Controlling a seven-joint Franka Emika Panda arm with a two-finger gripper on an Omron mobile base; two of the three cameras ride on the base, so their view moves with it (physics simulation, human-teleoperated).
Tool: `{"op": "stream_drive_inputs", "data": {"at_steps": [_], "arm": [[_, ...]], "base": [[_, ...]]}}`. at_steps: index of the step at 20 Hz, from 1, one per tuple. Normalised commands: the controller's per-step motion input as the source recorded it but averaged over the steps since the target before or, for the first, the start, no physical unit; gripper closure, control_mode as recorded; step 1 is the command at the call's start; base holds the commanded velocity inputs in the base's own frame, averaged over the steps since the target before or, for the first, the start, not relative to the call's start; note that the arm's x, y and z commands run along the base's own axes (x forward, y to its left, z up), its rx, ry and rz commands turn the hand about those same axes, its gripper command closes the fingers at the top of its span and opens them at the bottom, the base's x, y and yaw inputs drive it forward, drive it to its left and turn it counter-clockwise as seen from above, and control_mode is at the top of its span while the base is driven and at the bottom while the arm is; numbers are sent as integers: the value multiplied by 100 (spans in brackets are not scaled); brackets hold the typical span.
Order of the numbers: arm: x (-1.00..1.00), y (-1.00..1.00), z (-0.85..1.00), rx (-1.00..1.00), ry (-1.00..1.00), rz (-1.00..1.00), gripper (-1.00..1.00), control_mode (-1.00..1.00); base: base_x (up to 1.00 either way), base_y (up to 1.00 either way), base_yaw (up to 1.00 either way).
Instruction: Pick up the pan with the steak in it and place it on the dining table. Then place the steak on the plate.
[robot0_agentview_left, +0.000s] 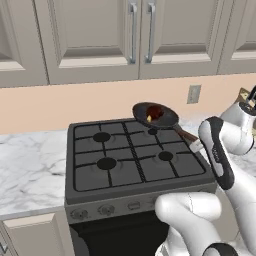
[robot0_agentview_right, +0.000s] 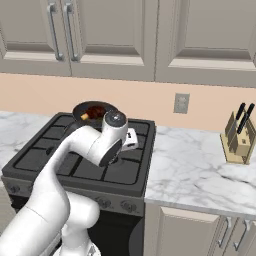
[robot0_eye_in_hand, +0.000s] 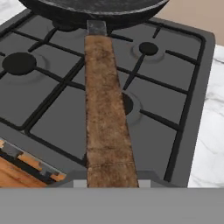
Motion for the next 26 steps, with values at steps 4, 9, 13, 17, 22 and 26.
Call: {"op": "stream_drive_inputs", "data": {"at_steps": [4,9,13,17,22,26], "arm": [[-57,7,11,-4,-11,22,100,-100],[-48,29,24,-6,-1,25,100,-100],[-50,29,24,-5,-4,23,100,-100],[-55,22,18,-5,-13,18,100,-100],[-68,5,8,-4,-22,14,100,-100],[-59,6,3,-1,-16,12,100,-100]], "base": [[0,0,0],[0,0,0],[0,0,0],[0,0,0],[0,0,0],[0,0,0]]}}
